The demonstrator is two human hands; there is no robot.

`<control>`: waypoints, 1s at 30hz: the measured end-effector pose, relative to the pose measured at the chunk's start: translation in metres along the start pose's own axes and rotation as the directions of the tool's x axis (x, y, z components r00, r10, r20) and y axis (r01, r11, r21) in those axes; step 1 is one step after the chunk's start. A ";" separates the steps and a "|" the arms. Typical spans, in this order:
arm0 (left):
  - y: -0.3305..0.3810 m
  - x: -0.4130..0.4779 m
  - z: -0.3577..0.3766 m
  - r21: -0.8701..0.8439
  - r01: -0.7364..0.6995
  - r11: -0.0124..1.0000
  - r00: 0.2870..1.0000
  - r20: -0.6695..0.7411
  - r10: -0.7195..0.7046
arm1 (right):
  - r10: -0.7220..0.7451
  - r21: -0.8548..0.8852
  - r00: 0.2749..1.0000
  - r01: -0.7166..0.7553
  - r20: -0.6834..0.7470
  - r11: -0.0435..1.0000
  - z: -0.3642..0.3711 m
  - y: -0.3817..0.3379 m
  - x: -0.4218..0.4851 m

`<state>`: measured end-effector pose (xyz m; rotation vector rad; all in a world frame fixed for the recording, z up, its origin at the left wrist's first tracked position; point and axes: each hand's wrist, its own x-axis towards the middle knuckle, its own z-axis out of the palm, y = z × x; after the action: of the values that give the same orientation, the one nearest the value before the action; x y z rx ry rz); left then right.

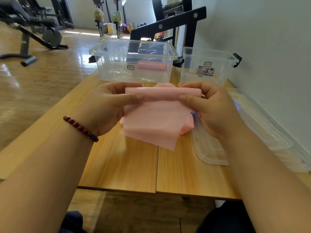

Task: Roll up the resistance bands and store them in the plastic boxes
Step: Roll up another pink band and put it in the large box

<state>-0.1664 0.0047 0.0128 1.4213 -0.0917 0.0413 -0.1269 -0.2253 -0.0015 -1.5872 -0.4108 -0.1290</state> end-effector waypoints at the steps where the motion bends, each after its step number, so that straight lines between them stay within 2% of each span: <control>1: 0.000 -0.001 0.000 0.005 0.001 1.000 1.000 0.014 -0.001 | -0.023 -0.014 1.000 0.023 0.000 1.000 0.000 0.000 -0.001; 6: 0.000 -0.001 0.000 0.013 0.008 1.000 0.999 0.033 -0.008 | -0.095 -0.107 0.995 0.094 -0.001 0.990 0.001 0.001 -0.002; 11: -0.004 -0.001 0.000 0.018 0.039 0.999 0.998 0.053 -0.040 | -0.122 -0.085 0.992 0.120 -0.017 0.989 0.005 -0.002 -0.005; 15: -0.003 -0.003 0.003 -0.011 0.061 0.998 0.997 0.039 -0.060 | -0.120 -0.074 0.993 0.119 -0.002 0.990 0.005 -0.003 -0.007; 19: -0.005 -0.002 0.005 0.030 0.020 0.999 1.000 -0.017 -0.019 | -0.083 -0.090 0.996 0.086 0.035 0.992 0.004 -0.001 -0.006; 24: -0.006 -0.003 0.006 0.041 0.001 0.999 1.000 -0.005 -0.001 | -0.016 -0.033 0.997 0.019 0.081 0.999 0.015 0.001 -0.006; 30: -0.007 -0.004 0.010 0.091 -0.030 0.995 0.999 -0.012 0.032 | 0.005 0.225 0.991 -0.036 0.137 0.974 0.021 -0.002 -0.011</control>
<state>-0.1702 -0.0060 0.0066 1.5101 -0.1016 0.0818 -0.1411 -0.2066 -0.0043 -1.3782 -0.4973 0.0412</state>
